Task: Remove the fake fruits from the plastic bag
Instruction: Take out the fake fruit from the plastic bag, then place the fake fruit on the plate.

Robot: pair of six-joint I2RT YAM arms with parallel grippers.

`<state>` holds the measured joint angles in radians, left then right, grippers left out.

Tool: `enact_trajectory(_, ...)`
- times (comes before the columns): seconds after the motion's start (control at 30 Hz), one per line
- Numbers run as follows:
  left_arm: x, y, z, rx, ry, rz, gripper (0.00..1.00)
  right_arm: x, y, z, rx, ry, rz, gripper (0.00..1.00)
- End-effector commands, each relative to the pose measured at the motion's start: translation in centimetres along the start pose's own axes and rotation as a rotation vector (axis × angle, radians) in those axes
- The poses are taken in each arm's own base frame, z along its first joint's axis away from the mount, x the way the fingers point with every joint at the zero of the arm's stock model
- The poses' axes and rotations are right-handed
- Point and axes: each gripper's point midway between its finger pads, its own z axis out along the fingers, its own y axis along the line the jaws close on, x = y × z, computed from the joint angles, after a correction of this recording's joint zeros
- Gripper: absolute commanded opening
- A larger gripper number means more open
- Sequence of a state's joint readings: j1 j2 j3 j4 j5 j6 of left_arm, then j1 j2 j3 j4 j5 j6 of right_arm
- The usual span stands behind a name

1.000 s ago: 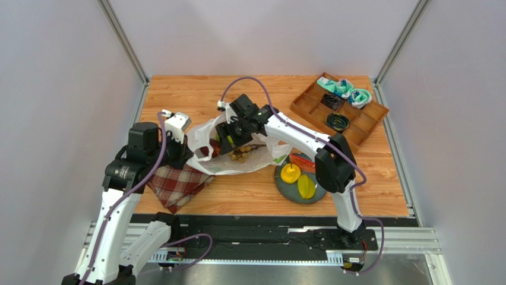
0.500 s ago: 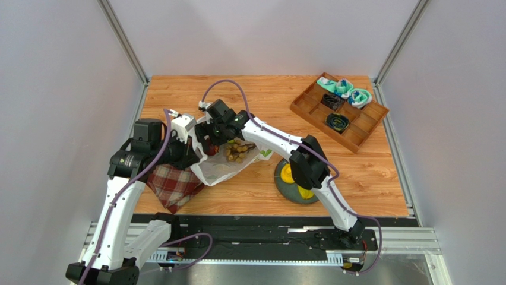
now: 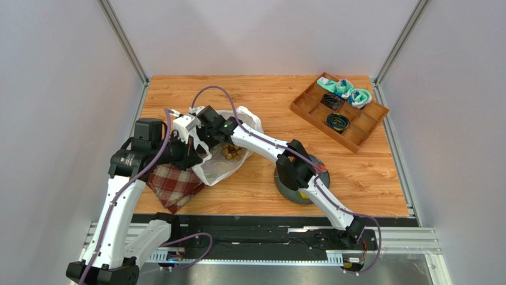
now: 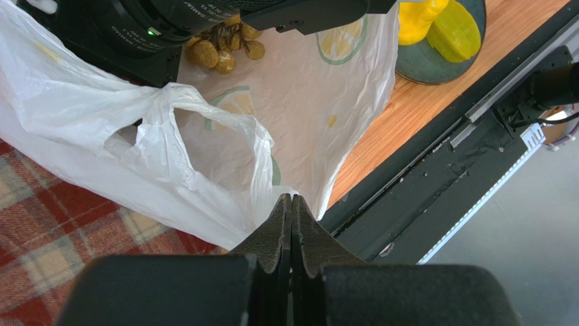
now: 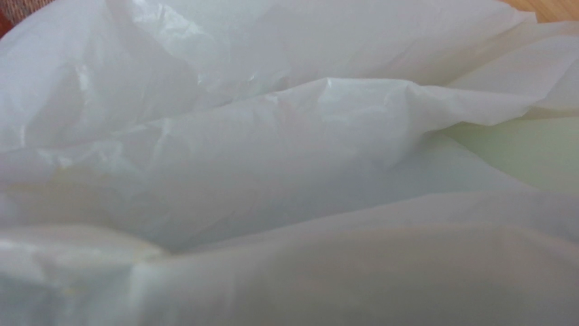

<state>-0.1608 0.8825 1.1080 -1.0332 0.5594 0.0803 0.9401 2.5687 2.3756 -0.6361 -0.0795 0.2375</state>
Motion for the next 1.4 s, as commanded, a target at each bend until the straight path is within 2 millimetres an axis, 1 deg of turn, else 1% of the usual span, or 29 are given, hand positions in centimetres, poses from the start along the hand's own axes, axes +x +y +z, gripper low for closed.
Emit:
enact_trajectory(0.0,-1.8,-0.3,-0.4,0.003,-0.074,0.012,0.0,-5.7,1.6,-6.8,-0.057,-0.126,-0.071,0.54)
enact_trajectory(0.03,-2.1,0.0,-0.2,-0.004,-0.083,0.014,0.0,-4.2,1.4,-7.4,-0.069,-0.083,-0.069,0.54)
enact_trajectory(0.07,-2.9,0.4,0.0,-0.019,-0.109,0.024,0.0,-5.2,1.3,-10.4,-0.077,-0.101,-0.065,0.54)
enact_trajectory(0.1,-3.3,0.6,0.1,-0.028,-0.123,0.023,0.0,-4.9,1.3,-11.6,-0.088,-0.087,-0.064,0.54)
enact_trajectory(0.13,-3.7,1.0,0.4,-0.033,-0.129,0.023,0.0,-3.2,1.2,-12.2,-0.118,-0.035,-0.061,0.54)
enact_trajectory(0.17,-4.6,1.2,0.6,-0.036,-0.156,0.036,0.0,-3.5,1.1,-15.0,-0.132,-0.036,-0.064,0.54)
enact_trajectory(0.23,-5.5,1.5,1.1,-0.034,-0.171,0.04,0.0,-2.3,1.2,-17.1,-0.183,-0.006,-0.111,0.54)
enact_trajectory(0.27,-6.3,1.7,1.3,-0.031,-0.197,0.053,0.0,-1.4,1.3,-19.2,-0.204,0.004,-0.127,0.53)
enact_trajectory(0.37,-7.8,1.8,2.2,0.001,-0.235,0.047,0.0,1.0,1.7,-22.5,-0.267,0.004,-0.284,0.52)
enact_trajectory(0.43,-8.4,2.0,2.9,0.011,-0.248,0.015,0.0,1.3,2.0,-23.9,-0.313,-0.021,-0.35,0.53)
enact_trajectory(0.47,-9.1,2.1,2.9,0.011,-0.273,0.018,0.0,1.1,1.8,-25.2,-0.33,-0.036,-0.361,0.53)
enact_trajectory(0.53,-9.5,2.1,3.1,0.015,-0.286,-0.005,0.0,2.7,1.3,-26.4,-0.35,0.018,-0.416,0.53)
enact_trajectory(0.57,-10.0,2.2,3.1,0.012,-0.3,-0.003,0.0,3.5,0.7,-27.8,-0.344,0.053,-0.42,0.53)
enact_trajectory(0.63,-10.1,2.5,3.6,0.012,-0.289,-0.015,0.0,3.8,0.0,-29.6,-0.349,0.046,-0.459,0.51)
enact_trajectory(0.67,-10.1,2.7,3.8,0.011,-0.285,-0.018,0.0,3.0,-0.9,-31.9,-0.337,-0.016,-0.51,0.51)
enact_trajectory(0.73,-9.9,3.0,4.2,0.006,-0.275,-0.022,0.0,3.7,-1.5,-34.0,-0.339,-0.043,-0.556,0.51)
enact_trajectory(0.77,-9.9,3.1,4.4,0.005,-0.273,-0.025,0.0,4.1,-1.9,-36.6,-0.322,-0.079,-0.642,0.51)
enact_trajectory(0.8,-9.9,3.2,4.5,0.003,-0.27,-0.024,0.0,4.8,-1.9,-37.5,-0.321,-0.079,-0.684,0.51)
enact_trajectory(0.83,-9.9,3.3,4.7,0.006,-0.263,-0.026,0.0,6.7,-2.4,-37.8,-0.32,-0.044,-0.729,0.51)
enact_trajectory(0.87,-10.0,3.3,4.6,0.006,-0.26,-0.025,0.0,8.5,-2.6,-39.6,-0.315,-0.031,-0.819,0.51)
enact_trajectory(0.9,-9.9,3.4,4.7,0.005,-0.255,-0.02,0.0,9.9,-3.1,-40.0,-0.303,-0.002,-0.848,0.51)
enact_trajectory(0.93,-9.9,3.5,4.8,0.002,-0.249,-0.023,0.0,13.3,-4.9,-39.1,-0.269,0.105,-0.843,0.51)
enact_trajectory(0.97,-9.8,3.5,4.7,0.001,-0.245,-0.027,0.0,14.7,-5.9,-40.3,-0.228,0.109,-0.849,0.51)
enact_trajectory(1.0,-9.9,3.5,4.7,0.001,-0.246,-0.024,0.0,16.3,-6.9,-40.3,-0.213,0.137,-0.856,0.52)
enact_trajectory(1.03,-9.8,3.5,4.6,0.001,-0.247,-0.023,0.0,17.4,-8.9,-40.6,-0.162,0.154,-0.81,0.52)
enact_trajectory(1.07,-9.6,3.5,4.7,0.001,-0.24,-0.026,0.0,20.1,-10.1,-40.4,-0.151,0.199,-0.786,0.52)
enact_trajectory(1.17,-9.2,3.5,4.8,0.004,-0.227,-0.029,0.0,23.0,-14.0,-40.2,-0.053,0.264,-0.726,0.51)
enact_trajectory(1.27,-8.9,3.5,4.9,0.005,-0.22,-0.03,0.0,24.0,-16.8,-39.8,0.012,0.298,-0.648,0.51)
enact_trajectory(1.37,-8.8,3.6,5.0,0.001,-0.216,-0.032,0.0,24.7,-18.4,-39.0,0.03,0.331,-0.585,0.51)
